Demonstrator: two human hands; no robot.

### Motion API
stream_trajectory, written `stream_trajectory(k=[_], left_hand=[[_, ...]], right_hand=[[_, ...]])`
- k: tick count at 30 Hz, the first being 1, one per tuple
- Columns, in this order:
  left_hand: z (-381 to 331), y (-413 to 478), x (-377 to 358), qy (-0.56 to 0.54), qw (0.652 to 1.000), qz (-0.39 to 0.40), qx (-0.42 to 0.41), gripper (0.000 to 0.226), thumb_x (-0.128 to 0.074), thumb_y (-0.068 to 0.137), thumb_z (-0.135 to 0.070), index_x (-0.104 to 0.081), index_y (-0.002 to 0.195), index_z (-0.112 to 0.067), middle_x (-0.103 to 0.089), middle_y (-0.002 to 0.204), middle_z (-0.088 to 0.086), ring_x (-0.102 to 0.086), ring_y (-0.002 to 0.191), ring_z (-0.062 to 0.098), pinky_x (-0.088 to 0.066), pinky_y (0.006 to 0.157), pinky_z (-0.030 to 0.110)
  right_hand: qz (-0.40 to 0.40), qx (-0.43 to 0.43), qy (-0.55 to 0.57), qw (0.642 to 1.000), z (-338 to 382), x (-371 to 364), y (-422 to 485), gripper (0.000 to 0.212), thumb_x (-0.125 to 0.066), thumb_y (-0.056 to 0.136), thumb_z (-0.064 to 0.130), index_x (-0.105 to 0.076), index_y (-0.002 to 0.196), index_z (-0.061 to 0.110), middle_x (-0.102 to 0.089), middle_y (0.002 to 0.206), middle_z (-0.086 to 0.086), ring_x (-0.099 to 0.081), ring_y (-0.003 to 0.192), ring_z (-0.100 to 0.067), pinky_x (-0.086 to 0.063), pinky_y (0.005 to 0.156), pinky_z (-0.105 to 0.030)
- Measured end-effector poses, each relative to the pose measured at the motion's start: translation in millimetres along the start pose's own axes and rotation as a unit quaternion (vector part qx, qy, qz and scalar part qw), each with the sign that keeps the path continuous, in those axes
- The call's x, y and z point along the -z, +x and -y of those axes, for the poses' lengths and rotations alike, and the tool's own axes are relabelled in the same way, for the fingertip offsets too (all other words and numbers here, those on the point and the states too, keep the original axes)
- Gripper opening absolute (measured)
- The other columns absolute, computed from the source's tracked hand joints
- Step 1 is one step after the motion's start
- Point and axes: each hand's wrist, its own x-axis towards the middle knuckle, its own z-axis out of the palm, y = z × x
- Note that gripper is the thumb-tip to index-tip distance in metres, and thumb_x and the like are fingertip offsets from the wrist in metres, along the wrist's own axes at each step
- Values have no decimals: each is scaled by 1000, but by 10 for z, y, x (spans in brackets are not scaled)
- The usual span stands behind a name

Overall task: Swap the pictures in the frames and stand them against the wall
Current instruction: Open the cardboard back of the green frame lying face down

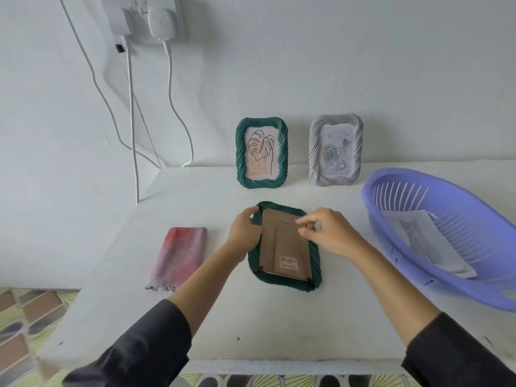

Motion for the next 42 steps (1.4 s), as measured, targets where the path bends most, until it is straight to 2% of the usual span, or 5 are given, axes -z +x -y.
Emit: stream_trajectory(k=[14,18,23,32,42], left_hand=[[145,6,-65,267,961,9,-74,41,-51,90,-21,-47,128,-6,-55,124,16,-51,115,30,-46,92,37],[137,232,7,257,960,-32,-111,36,-49,94,-20,-51,129,-12,-49,132,14,-48,121,29,-41,101,38],[95,409,56,259,952,44,-158,27,-51,94,-16,-65,116,-12,-59,126,7,-56,103,20,-41,88,25],[148,612,56,238,954,58,-174,12,-63,87,-15,-71,95,-10,-65,106,4,-53,75,10,-38,68,16],[153,671,-4,251,951,41,-176,6,-64,85,-17,-65,81,-13,-60,88,-4,-50,65,0,-36,59,9]], right_hand=[[34,-18,9,999,-320,-306,-154,42,-70,80,32,-61,120,27,-42,100,4,-45,87,-8,-33,73,-17],[-71,-25,59,995,-388,-176,2,25,-62,86,23,-66,111,24,-48,91,1,-40,67,-1,-32,63,-11],[-93,-44,29,994,-526,-196,296,23,-57,89,15,-67,109,16,-53,99,-4,-47,80,-15,-34,77,-23],[-81,-19,33,996,-688,-203,519,16,-66,82,10,-73,95,7,-64,89,-3,-48,63,1,-35,58,-7],[-90,-23,64,994,-695,-234,607,6,-65,74,5,-68,72,1,-66,73,-2,-56,68,-14,-42,64,-23]])
